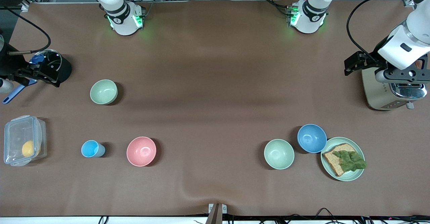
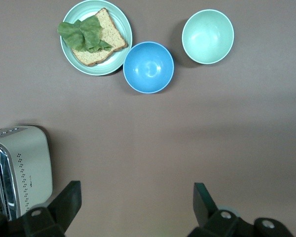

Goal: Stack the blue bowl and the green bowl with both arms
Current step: 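Reach the right gripper to the green bowl while the left reaches the blue bowl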

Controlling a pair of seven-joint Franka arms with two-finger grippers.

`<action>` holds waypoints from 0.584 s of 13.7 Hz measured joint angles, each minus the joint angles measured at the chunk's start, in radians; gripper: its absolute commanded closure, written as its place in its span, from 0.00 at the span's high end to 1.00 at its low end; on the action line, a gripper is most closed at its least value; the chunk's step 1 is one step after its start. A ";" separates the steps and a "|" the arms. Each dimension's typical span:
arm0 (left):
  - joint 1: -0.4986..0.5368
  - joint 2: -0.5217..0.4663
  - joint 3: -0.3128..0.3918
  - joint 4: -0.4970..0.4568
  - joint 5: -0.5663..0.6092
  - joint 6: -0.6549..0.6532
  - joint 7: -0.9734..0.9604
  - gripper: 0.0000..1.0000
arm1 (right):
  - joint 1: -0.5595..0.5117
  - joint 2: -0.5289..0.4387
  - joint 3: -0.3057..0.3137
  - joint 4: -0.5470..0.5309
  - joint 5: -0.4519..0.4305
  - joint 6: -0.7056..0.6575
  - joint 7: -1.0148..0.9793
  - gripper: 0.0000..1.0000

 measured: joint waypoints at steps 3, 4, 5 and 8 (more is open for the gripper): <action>-0.001 -0.005 -0.001 0.000 0.000 -0.021 0.043 1.00 | -0.001 0.000 0.000 0.000 0.000 0.000 0.000 1.00; 0.000 -0.009 -0.001 0.000 0.000 -0.029 0.059 1.00 | -0.002 0.000 0.000 0.000 0.000 0.000 0.000 1.00; 0.001 -0.012 0.000 0.000 0.000 -0.038 0.066 1.00 | -0.002 0.001 0.000 -0.001 0.000 -0.001 0.000 1.00; 0.012 -0.013 0.005 0.000 0.000 -0.046 0.070 1.00 | -0.002 0.023 0.003 -0.005 0.001 -0.003 0.000 1.00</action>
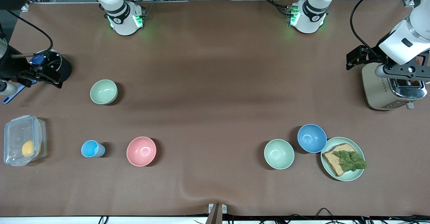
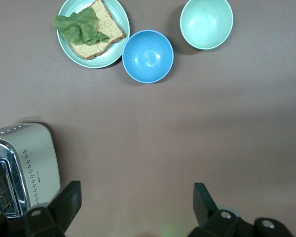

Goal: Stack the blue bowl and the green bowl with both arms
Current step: 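Reach the right gripper to the green bowl while the left reaches the blue bowl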

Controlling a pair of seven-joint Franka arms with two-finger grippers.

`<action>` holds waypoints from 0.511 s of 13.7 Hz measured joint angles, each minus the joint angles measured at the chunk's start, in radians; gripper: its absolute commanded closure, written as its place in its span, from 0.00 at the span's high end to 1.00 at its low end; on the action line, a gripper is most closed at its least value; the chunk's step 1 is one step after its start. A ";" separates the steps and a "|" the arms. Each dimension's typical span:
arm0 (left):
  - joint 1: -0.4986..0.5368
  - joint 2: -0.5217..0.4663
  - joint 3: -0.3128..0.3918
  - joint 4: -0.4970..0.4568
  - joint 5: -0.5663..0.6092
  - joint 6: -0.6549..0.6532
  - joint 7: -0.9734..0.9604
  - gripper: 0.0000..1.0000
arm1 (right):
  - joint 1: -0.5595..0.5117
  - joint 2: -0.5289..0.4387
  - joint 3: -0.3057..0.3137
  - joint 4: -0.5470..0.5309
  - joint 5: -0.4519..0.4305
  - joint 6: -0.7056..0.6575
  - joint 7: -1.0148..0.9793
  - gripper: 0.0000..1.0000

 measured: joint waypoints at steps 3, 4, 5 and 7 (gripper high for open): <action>0.006 0.031 0.002 -0.008 0.000 -0.003 0.000 1.00 | 0.000 0.047 0.000 -0.009 0.000 -0.001 -0.001 1.00; 0.006 0.061 0.002 -0.012 0.000 -0.001 0.000 1.00 | -0.001 0.080 0.000 -0.012 0.000 0.001 -0.001 1.00; 0.007 0.099 0.002 -0.013 0.000 0.005 0.000 1.00 | -0.002 0.112 -0.001 -0.012 0.000 0.005 -0.001 1.00; 0.006 0.183 0.002 -0.013 0.000 0.029 0.000 1.00 | -0.009 0.162 -0.001 -0.013 0.000 -0.002 -0.001 1.00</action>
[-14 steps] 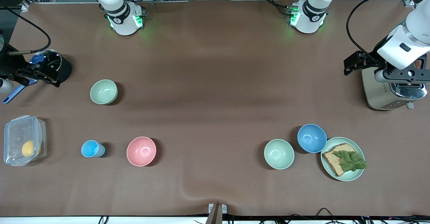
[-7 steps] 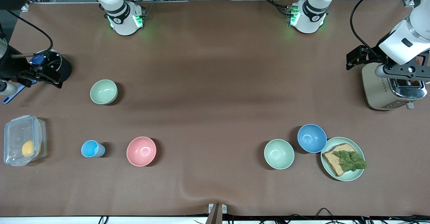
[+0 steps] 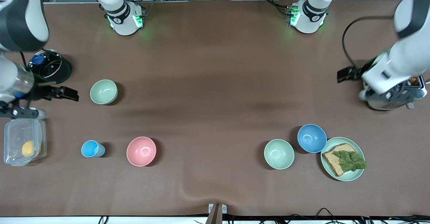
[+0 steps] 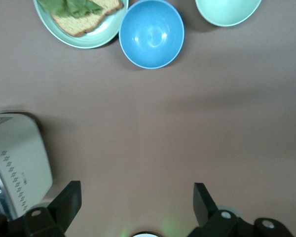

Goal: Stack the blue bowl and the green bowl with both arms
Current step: 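Reach the right gripper to the green bowl while the left reaches the blue bowl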

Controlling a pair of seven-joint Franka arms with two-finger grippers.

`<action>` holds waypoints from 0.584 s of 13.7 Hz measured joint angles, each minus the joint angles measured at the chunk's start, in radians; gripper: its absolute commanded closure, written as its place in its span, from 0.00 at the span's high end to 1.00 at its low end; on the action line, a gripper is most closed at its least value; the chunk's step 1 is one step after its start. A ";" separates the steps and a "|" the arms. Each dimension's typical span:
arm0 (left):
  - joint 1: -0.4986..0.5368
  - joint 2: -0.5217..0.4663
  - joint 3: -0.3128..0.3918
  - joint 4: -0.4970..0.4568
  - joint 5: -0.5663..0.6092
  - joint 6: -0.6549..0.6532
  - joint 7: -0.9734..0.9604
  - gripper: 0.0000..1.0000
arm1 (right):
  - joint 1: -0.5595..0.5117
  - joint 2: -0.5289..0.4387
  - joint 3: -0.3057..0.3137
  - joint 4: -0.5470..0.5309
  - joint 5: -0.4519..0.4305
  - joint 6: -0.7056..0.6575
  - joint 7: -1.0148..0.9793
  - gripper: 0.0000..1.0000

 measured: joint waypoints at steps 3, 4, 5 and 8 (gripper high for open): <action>-0.001 0.084 0.000 0.001 0.004 0.048 0.019 1.00 | -0.010 0.020 0.000 -0.032 0.000 0.009 -0.009 1.00; 0.000 0.100 0.000 0.002 0.016 0.060 0.030 1.00 | -0.012 0.020 0.000 -0.056 0.000 0.028 -0.018 1.00; 0.000 0.114 0.000 0.002 0.024 0.072 0.042 1.00 | -0.017 0.019 0.000 -0.079 0.000 0.045 -0.031 1.00; -0.001 0.169 -0.001 0.001 0.026 0.115 0.062 1.00 | -0.069 0.013 0.000 -0.160 0.000 0.114 -0.153 1.00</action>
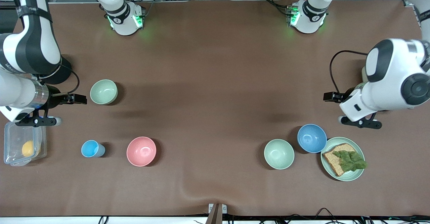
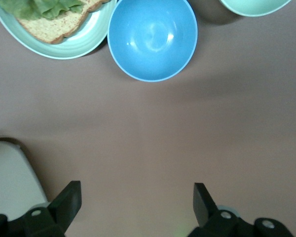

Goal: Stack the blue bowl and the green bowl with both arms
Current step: 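Reach the right gripper to the green bowl while the left reaches the blue bowl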

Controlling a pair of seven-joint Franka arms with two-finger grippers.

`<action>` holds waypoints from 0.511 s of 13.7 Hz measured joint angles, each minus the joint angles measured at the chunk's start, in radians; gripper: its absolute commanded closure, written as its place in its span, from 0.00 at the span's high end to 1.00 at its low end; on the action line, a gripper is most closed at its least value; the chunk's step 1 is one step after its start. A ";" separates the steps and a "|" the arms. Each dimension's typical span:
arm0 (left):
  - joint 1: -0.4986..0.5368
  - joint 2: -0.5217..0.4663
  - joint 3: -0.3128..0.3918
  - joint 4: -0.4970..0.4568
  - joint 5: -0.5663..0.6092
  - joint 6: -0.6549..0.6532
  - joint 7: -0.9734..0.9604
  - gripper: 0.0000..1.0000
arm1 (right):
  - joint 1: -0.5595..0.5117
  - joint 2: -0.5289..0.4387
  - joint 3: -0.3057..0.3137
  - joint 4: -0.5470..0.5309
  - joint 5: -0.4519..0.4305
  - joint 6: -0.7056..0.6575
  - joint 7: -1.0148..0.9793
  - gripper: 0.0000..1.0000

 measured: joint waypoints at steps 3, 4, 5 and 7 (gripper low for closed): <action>0.000 0.062 -0.001 -0.011 0.000 0.101 0.000 1.00 | -0.072 -0.013 0.000 -0.102 0.000 0.089 -0.102 1.00; 0.000 0.074 -0.001 -0.026 0.000 0.145 0.000 1.00 | -0.090 -0.016 0.000 -0.135 0.001 0.119 -0.124 1.00; 0.000 0.082 -0.002 -0.043 0.000 0.181 0.000 1.00 | -0.102 -0.020 -0.001 -0.172 0.006 0.155 -0.138 1.00; 0.000 0.087 -0.002 -0.064 -0.001 0.227 0.000 1.00 | -0.111 -0.039 0.000 -0.277 0.014 0.272 -0.159 1.00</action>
